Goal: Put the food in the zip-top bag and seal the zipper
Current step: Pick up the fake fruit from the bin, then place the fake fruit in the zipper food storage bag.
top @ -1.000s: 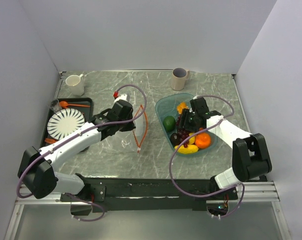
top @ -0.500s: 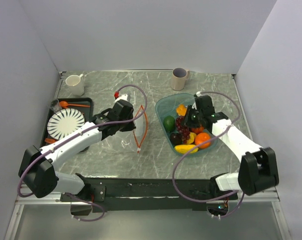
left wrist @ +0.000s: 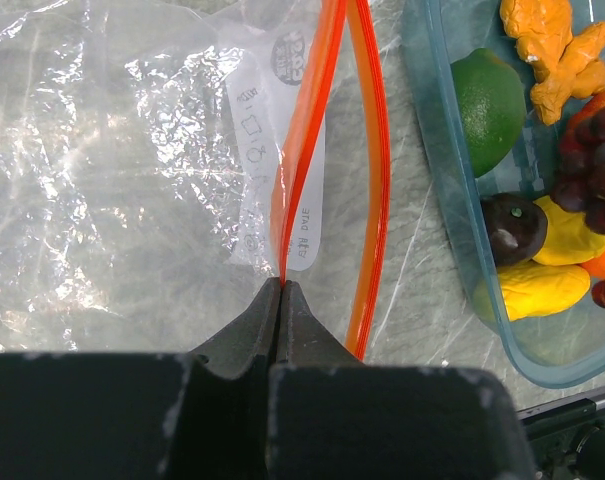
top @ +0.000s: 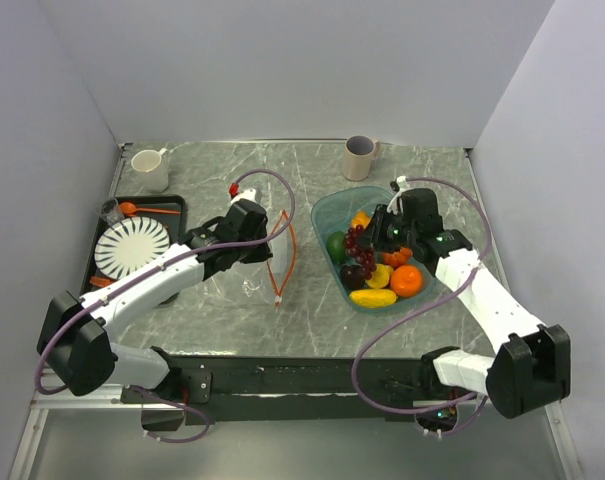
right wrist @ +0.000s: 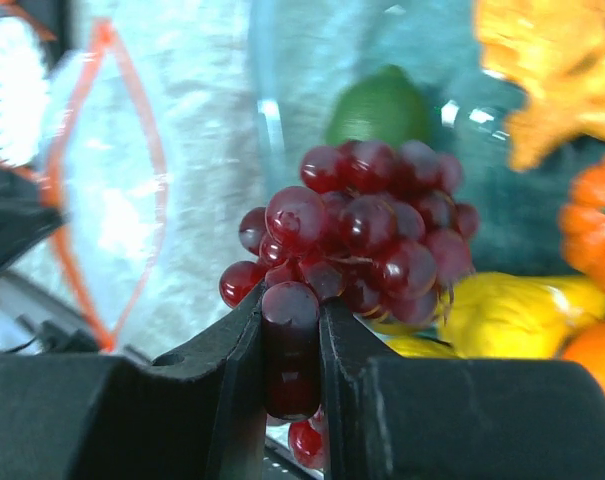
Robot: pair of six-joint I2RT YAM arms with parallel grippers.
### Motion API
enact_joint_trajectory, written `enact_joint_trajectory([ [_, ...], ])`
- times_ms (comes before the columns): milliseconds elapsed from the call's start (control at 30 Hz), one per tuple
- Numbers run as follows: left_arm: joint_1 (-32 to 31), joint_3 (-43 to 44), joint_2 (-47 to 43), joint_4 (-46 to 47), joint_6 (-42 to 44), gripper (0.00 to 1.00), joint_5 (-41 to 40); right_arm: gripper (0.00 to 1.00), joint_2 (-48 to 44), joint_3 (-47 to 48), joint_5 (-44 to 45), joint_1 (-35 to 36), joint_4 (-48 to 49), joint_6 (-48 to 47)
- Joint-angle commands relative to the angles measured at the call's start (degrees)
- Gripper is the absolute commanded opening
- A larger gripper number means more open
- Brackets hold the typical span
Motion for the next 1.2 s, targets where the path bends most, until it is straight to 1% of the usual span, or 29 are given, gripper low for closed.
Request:
enact_joint_trajectory([
  [0,0.1,2.9,-1.1,0.8,0.5,0.01,0.7,0.18,-5.1,0.8,-9.2,0.7,8.2,2.0],
  [133,0.1,3.1,-1.2,0.9,0.4,0.01,0.7,0.18,-5.7,2.1,-16.1,2.4,12.0,2.3],
  [200,0.1,2.9,-1.4,1.3,0.2,0.01,0.8,0.18,-5.4,2.5,-18.0,3.5,13.7,2.7],
  [233,0.1,3.0,-1.4,1.4,0.1,0.01,0.8,0.19,-4.9,3.4,-20.5,4.1,14.9,2.9],
  [300,0.1,3.1,-1.4,1.7,0.2,0.01,1.2,0.18,-3.6,4.5,-21.9,6.0,15.9,3.4],
  [400,0.1,3.3,-1.5,2.2,-0.1,0.01,1.7,0.18,-2.0,5.4,-24.3,8.3,19.8,5.7],
  [433,0.1,3.5,-1.5,2.2,-0.1,0.01,2.1,0.18,-1.7,5.1,-24.9,8.9,22.3,7.7],
  [467,0.1,3.6,-1.4,2.1,-0.2,0.01,2.2,0.17,-1.2,5.0,-27.6,9.2,25.3,8.8],
  [533,0.0,3.6,-1.5,2.5,-0.3,0.01,2.4,0.17,0.5,4.7,-27.7,10.6,29.2,11.8],
  [667,-0.2,3.5,-1.9,3.1,-0.7,0.01,3.0,0.15,4.9,5.0,-29.1,12.3,33.1,14.7],
  [700,-0.4,3.5,-2.2,3.3,-0.8,0.01,3.0,0.15,5.7,4.5,-29.6,12.7,35.5,16.2],
  [900,-1.3,3.4,-3.6,3.6,-1.0,0.01,2.4,0.14,11.5,3.1,-30.8,13.1,41.9,20.2],
  [1067,-1.5,3.1,-4.7,3.9,-1.7,0.01,2.1,0.09,15.5,3.3,-28.7,13.3,40.5,20.3],
  [1167,-1.7,2.8,-5.4,3.8,-1.9,0.01,1.4,0.06,16.3,2.4,-26.5,13.3,39.7,20.6],
])
